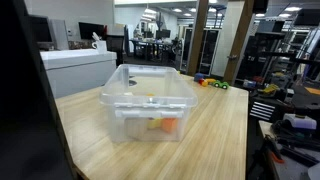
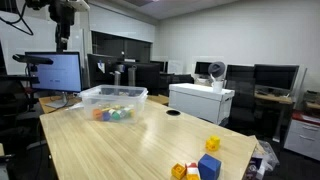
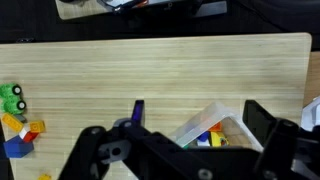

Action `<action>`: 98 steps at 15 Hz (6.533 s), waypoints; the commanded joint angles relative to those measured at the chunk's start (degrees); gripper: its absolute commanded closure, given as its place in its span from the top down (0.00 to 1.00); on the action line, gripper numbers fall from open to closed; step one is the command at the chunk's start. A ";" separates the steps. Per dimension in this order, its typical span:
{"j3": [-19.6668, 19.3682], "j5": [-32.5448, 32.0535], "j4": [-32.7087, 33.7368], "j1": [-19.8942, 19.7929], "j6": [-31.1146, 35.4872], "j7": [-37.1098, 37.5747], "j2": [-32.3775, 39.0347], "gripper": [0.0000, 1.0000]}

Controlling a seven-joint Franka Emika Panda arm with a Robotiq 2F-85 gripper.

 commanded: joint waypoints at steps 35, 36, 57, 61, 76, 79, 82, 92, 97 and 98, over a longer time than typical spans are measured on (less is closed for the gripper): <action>-7.52 -10.39 14.51 -3.57 11.18 0.86 17.19 1.00; -7.59 -10.88 15.45 -3.51 12.48 0.85 18.36 1.00; -13.72 -20.18 16.92 -7.24 26.73 -0.51 27.48 1.00; -16.55 -22.40 18.83 -8.87 30.54 -1.42 33.30 1.00; -20.17 -19.80 22.35 -9.10 31.12 1.70 42.02 1.00; -20.17 -19.80 22.35 -9.09 31.12 1.70 42.02 1.00; -20.17 -19.80 22.35 -9.09 31.12 1.70 42.02 1.00; -19.93 -17.61 22.51 -9.22 31.58 1.34 42.42 1.00; -20.27 -5.57 26.02 -10.64 37.37 1.20 47.63 1.00; -20.49 -3.85 27.38 -11.10 38.07 1.05 49.03 1.00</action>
